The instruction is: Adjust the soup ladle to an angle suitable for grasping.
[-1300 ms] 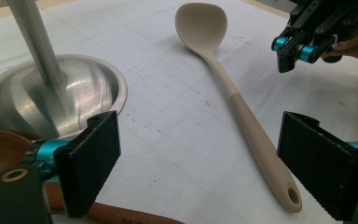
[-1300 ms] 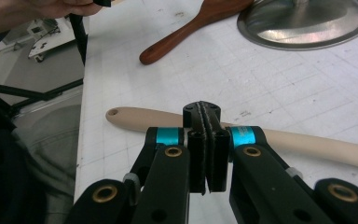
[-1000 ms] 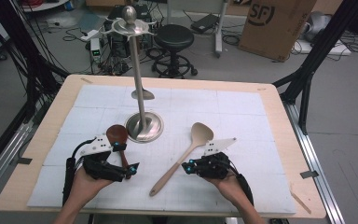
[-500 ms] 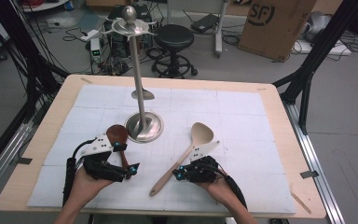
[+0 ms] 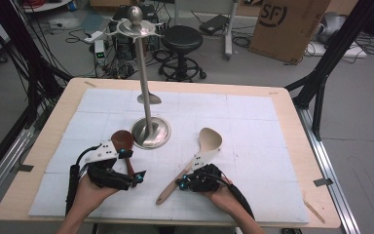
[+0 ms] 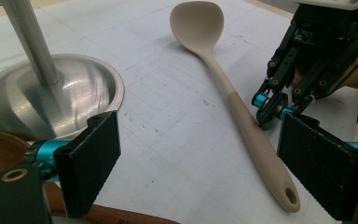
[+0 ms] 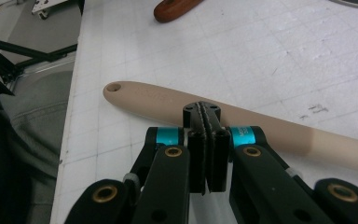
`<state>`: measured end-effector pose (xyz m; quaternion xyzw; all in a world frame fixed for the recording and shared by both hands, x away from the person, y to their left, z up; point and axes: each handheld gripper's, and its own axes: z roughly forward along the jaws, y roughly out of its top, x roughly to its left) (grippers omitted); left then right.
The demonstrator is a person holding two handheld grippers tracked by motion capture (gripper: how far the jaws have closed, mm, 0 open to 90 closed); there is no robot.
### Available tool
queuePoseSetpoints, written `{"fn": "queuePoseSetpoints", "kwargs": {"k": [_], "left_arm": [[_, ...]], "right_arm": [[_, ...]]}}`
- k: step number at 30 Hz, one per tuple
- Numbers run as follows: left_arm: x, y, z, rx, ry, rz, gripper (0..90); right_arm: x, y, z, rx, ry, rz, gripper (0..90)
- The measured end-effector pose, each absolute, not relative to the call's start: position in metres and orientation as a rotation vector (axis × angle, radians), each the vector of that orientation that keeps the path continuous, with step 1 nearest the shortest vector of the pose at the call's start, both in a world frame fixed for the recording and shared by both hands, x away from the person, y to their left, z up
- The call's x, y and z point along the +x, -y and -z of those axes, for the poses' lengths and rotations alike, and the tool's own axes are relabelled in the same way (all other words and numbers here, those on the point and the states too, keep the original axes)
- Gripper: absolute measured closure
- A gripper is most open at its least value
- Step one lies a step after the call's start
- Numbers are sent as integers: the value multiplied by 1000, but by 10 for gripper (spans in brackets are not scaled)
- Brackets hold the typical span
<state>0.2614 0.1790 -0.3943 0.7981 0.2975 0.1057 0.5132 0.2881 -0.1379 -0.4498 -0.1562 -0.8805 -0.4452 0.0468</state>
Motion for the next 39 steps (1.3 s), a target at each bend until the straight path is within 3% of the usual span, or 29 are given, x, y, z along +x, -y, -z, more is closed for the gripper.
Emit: {"fn": "queuePoseSetpoints", "kwargs": {"k": [27, 39], "left_arm": [[260, -177, 395, 1927, -710, -250, 139], [259, -171, 398, 1936, -701, -248, 139]], "right_arm": [[291, 142, 446, -512, 2679, 1410, 891], [300, 165, 434, -611, 2661, 1515, 878]]}}
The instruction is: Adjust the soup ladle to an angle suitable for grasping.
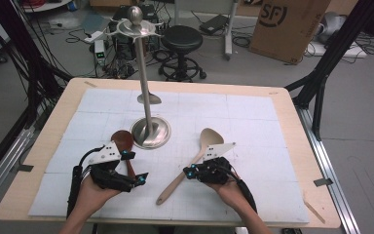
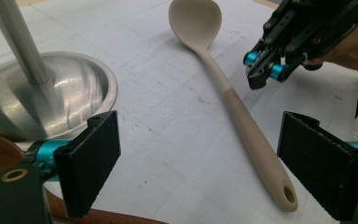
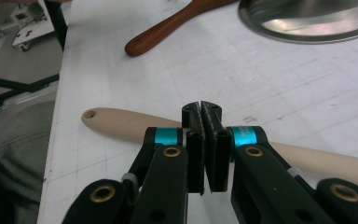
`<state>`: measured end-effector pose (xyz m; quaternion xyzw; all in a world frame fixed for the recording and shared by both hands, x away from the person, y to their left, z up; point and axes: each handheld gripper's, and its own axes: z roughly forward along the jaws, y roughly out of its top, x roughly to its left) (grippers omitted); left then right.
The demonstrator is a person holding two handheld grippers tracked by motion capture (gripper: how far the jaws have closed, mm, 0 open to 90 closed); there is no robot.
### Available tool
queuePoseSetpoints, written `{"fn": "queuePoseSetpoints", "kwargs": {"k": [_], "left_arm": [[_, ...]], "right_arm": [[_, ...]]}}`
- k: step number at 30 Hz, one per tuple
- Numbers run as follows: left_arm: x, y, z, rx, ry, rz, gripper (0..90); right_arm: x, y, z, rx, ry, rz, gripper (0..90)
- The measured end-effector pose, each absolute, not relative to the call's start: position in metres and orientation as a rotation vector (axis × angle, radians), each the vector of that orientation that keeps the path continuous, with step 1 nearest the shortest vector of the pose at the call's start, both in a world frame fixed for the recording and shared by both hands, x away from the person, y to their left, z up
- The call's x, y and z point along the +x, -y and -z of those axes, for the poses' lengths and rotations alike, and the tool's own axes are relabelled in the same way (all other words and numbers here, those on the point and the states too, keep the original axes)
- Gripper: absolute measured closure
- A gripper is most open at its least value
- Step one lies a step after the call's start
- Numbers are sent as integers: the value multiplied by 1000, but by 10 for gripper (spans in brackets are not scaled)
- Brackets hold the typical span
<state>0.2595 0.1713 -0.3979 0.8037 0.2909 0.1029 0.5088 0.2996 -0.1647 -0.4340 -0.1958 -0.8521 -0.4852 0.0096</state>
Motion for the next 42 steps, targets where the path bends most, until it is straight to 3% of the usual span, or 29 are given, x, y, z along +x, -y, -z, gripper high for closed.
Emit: {"fn": "queuePoseSetpoints", "kwargs": {"k": [12, 26, 42], "left_arm": [[255, -150, 404, 1983, -675, -252, 146], [249, -124, 419, 2066, -635, -209, 150], [244, -105, 434, 2154, -591, -161, 253]], "right_arm": [[302, 191, 427, -698, 2638, 1589, 817], [305, 211, 420, -787, 2606, 1681, 632], [306, 217, 417, -833, 2606, 1723, 535]]}}
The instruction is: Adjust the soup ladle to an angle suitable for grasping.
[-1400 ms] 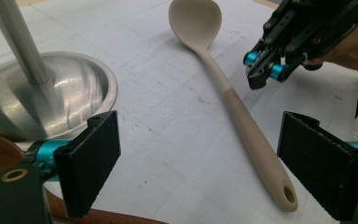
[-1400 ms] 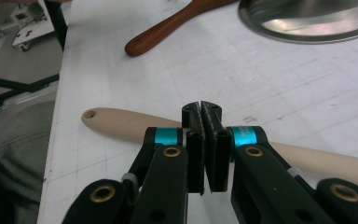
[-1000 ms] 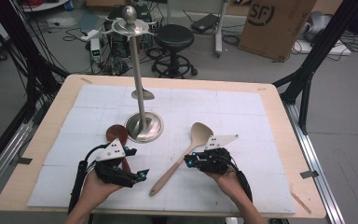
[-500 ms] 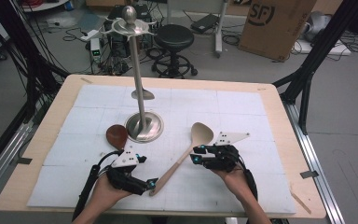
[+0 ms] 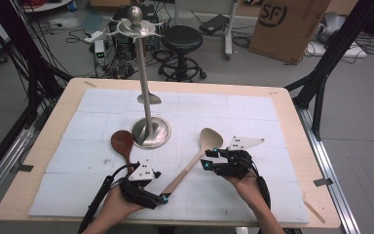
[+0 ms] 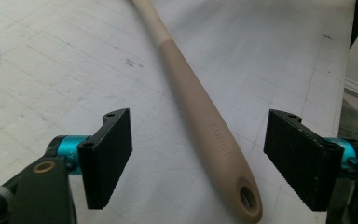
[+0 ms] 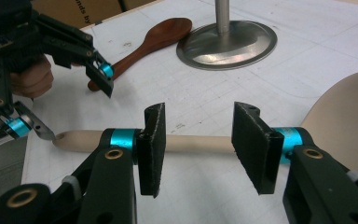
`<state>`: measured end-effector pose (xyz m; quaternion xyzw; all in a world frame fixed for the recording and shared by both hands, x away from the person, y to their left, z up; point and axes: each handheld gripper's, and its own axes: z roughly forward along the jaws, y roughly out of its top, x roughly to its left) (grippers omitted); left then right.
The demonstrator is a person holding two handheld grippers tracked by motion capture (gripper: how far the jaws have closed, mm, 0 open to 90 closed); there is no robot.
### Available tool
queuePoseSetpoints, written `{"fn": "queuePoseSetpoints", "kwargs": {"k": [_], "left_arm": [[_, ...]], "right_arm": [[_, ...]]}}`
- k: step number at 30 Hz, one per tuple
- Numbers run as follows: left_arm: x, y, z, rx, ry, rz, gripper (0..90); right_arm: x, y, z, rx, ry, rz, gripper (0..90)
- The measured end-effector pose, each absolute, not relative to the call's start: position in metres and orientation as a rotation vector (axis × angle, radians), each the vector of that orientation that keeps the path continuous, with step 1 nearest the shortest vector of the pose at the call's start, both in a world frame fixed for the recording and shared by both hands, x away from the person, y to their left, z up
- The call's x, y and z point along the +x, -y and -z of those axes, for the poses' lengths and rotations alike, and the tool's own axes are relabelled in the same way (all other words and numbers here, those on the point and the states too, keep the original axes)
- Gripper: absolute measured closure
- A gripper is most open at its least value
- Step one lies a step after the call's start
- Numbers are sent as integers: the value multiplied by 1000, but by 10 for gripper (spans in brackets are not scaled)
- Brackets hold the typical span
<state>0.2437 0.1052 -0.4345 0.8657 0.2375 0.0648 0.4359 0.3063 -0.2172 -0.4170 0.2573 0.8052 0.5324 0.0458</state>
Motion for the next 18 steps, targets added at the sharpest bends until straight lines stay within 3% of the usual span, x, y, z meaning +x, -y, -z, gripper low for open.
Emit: {"fn": "queuePoseSetpoints", "kwargs": {"k": [18], "left_arm": [[241, -96, 445, 2229, -548, -99, 430]], "right_arm": [[305, 215, 416, 777, -2450, -1619, 516]]}}
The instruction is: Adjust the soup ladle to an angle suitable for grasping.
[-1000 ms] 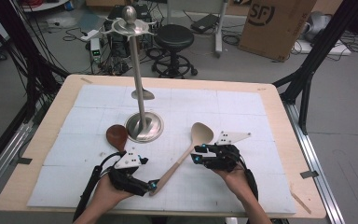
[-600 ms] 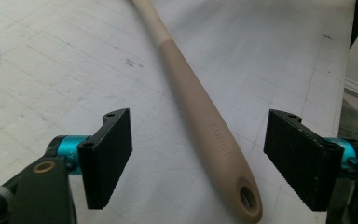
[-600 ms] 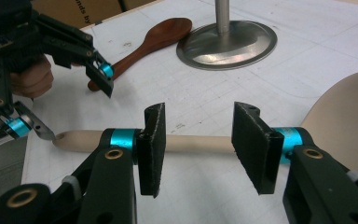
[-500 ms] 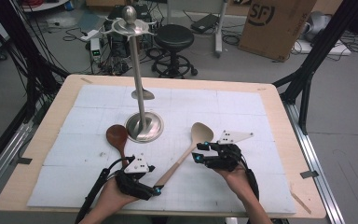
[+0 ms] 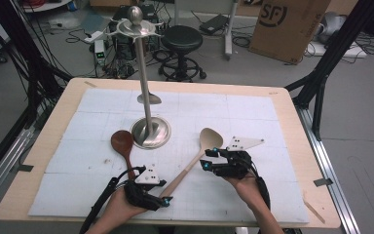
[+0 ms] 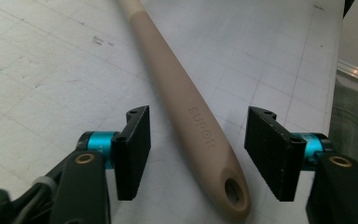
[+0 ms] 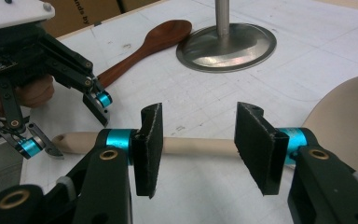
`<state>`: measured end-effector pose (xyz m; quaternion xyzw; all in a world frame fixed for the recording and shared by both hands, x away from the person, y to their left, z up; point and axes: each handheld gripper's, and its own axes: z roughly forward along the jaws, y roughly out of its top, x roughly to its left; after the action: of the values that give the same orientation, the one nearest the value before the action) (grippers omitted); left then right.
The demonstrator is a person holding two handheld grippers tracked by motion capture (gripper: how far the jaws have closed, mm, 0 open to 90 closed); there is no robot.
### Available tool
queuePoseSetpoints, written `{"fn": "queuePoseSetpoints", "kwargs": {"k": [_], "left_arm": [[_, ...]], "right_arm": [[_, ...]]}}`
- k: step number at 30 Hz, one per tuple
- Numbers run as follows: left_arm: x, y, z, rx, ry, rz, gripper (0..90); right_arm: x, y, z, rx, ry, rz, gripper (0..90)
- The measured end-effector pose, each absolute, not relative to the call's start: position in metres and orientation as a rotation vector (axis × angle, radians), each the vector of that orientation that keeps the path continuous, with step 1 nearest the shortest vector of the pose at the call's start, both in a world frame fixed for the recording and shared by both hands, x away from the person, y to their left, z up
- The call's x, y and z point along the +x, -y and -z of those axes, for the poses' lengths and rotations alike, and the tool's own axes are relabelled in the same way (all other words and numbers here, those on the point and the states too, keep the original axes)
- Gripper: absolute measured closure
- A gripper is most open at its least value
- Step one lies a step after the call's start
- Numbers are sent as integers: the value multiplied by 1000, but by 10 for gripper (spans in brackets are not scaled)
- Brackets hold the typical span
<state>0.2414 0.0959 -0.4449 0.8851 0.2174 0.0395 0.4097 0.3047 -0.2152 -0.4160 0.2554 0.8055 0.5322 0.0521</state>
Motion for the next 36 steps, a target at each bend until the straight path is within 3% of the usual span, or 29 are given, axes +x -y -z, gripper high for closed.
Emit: {"fn": "queuePoseSetpoints", "kwargs": {"k": [9, 36], "left_arm": [[239, -95, 445, 2232, -526, -119, 562], [245, -103, 441, 2230, -561, -85, 618]], "right_arm": [[305, 213, 417, 770, -2458, -1613, 515], [304, 210, 418, 757, -2472, -1602, 515]]}}
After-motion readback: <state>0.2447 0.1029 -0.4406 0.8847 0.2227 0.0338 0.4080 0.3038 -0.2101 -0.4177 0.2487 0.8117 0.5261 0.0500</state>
